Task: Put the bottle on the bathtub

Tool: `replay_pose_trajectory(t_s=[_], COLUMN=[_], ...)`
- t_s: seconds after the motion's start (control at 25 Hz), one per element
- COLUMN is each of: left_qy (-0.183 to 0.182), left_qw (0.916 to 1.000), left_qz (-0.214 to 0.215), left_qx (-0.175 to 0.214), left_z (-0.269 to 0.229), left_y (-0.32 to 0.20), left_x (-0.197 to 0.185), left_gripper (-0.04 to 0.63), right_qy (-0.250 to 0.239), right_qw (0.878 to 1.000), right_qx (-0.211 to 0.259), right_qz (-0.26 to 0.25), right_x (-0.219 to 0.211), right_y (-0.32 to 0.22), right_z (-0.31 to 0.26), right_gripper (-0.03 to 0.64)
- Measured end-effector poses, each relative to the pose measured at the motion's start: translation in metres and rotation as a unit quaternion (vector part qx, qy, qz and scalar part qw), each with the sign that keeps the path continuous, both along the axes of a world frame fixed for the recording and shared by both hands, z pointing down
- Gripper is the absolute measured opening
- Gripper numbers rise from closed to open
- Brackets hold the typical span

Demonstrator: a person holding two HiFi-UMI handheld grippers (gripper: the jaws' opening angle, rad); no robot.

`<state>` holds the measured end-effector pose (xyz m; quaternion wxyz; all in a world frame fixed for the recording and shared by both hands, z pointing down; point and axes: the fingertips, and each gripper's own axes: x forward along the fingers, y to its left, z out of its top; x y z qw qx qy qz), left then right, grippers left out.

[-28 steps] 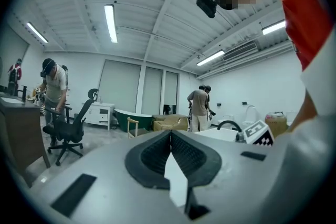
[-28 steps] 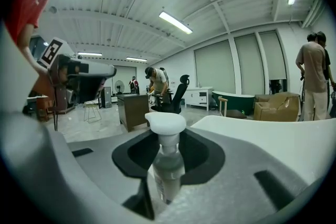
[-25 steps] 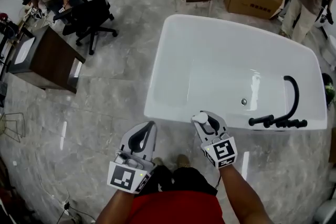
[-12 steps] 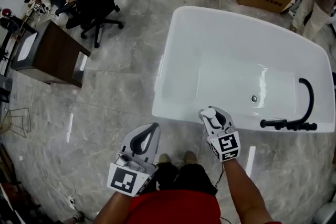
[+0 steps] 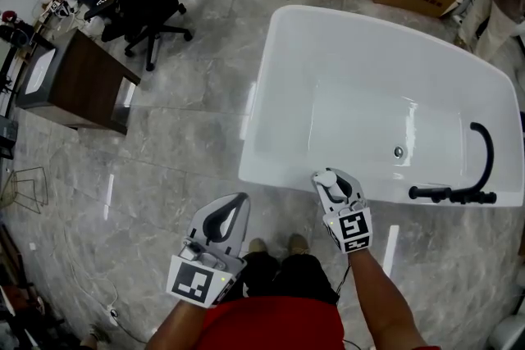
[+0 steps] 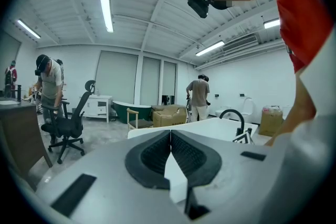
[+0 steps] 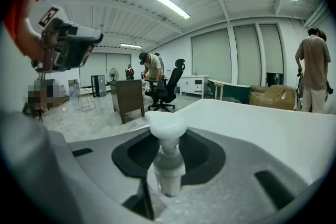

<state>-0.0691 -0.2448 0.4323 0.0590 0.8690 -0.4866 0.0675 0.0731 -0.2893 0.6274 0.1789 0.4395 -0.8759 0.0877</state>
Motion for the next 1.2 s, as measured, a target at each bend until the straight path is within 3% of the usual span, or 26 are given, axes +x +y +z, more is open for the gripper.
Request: replay_pose_trajectory(t_s=[0.36, 0.44, 0.68, 1.0, 1.2], left_qy=[0.0, 0.007, 0.014, 0.037, 0.051], left_qw=[0.9998, 0.9999, 0.9997, 0.998, 0.9967], left_qz=[0.011, 0.011, 0.02, 0.046, 0.055], left_qx=[-0.017, 0.0, -0.001, 0.021, 0.033], left_z=[0.002, -0.003, -0.013, -0.036, -0.049], left_y=[0.007, 0.008, 0.02, 0.044, 0.057], left_x=[-0.002, -0.006, -0.015, -0.016, -0.016], left_gripper=[0.011, 0.011, 0.011, 0.011, 0.011], right_qy=[0.017, 0.02, 0.016, -0.054, -0.071], right_qw=[1.0, 1.0, 1.0, 0.995, 0.992], right_qx=[-0.01, -0.009, 0.008, 0.066, 0.102], right_qz=[0.004, 0.009, 0.023, 0.042, 0.027], right_x=[-0.003, -0.001, 0.003, -0.017, -0.038], right_y=[0.01, 0.015, 0.032, 0.062, 0.083], right_z=[0.003, -0.002, -0.043, -0.145, -0.2], right_gripper=[0.238, 0.244, 0.245, 0.21, 0.173])
